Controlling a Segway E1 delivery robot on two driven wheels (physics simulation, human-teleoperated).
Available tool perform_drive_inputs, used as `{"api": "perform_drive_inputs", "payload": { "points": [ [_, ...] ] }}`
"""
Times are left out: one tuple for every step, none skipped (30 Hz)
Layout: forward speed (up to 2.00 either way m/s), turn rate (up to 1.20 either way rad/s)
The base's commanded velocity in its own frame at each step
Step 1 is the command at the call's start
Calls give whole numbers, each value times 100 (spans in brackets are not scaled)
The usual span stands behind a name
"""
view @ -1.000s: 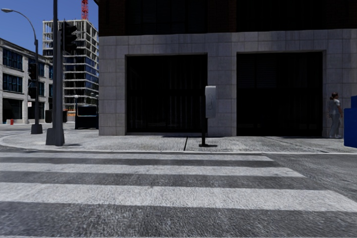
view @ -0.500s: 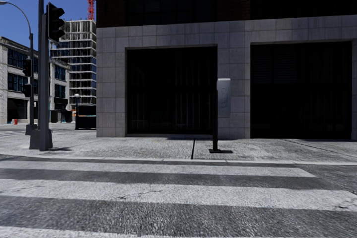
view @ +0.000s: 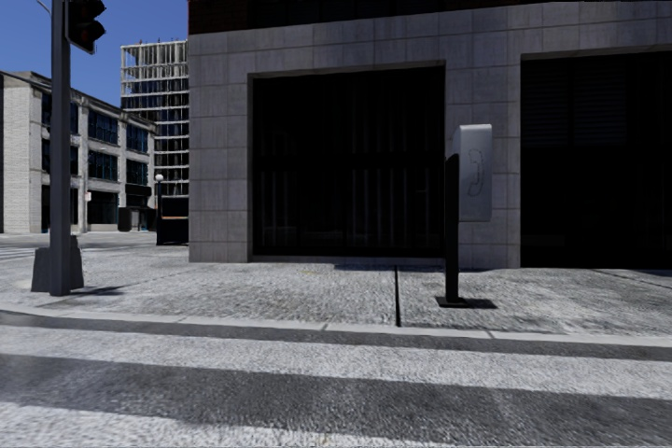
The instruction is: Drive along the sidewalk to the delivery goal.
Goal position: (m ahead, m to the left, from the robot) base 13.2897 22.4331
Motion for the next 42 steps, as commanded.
{"api": "perform_drive_inputs", "payload": {
  "points": [
    [188, 6],
    [187, 5],
    [187, 5],
    [185, 5],
    [181, 5],
    [176, 5],
    [176, 5],
    [173, 5],
    [171, 5],
    [170, 5],
    [170, 5],
    [169, 5],
    [169, 5],
    [168, 5],
    [168, 5],
    [168, 5],
    [167, 5],
    [166, 6],
    [166, 6],
    [166, 8],
    [165, 11],
    [164, 28],
    [163, 48],
    [163, 48],
    [162, 66],
    [162, 72],
    [162, 73],
    [162, 71],
    [162, 58],
    [162, 40],
    [162, 40],
    [162, 14],
    [162, 3],
    [162, 0],
    [162, 0],
    [162, 0],
    [162, 0],
    [162, 0],
    [162, 0],
    [162, 0],
    [162, 0],
    [162, 0]
  ]
}}
